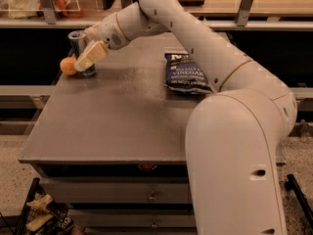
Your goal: Move redbull can near orange
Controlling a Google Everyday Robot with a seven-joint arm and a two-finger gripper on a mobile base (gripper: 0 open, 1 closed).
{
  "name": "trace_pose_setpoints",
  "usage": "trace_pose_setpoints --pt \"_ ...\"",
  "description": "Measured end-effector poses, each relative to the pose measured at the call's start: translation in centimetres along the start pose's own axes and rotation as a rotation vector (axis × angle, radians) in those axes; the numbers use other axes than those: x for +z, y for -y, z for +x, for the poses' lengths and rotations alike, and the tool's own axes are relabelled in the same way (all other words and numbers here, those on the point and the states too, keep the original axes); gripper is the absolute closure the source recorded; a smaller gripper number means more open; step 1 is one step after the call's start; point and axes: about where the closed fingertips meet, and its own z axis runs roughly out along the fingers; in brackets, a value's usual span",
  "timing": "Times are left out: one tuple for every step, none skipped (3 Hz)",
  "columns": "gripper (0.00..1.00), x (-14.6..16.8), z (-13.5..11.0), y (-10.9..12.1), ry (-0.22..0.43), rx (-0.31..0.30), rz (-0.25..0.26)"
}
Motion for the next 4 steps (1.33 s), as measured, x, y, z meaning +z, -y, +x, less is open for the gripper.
trace_pose_setpoints --pt "0.00 -0.3 0.0 -0.3 -0.004 0.005 0.003" --pt "0.00 -0.8 0.2 -0.6 -0.012 0.011 0.008" --pt "0.00 -1.7 0.5 -1.0 -0.031 0.018 0.018" --pt "0.00 -3.6 1.6 -1.8 -0.059 0.039 0.033"
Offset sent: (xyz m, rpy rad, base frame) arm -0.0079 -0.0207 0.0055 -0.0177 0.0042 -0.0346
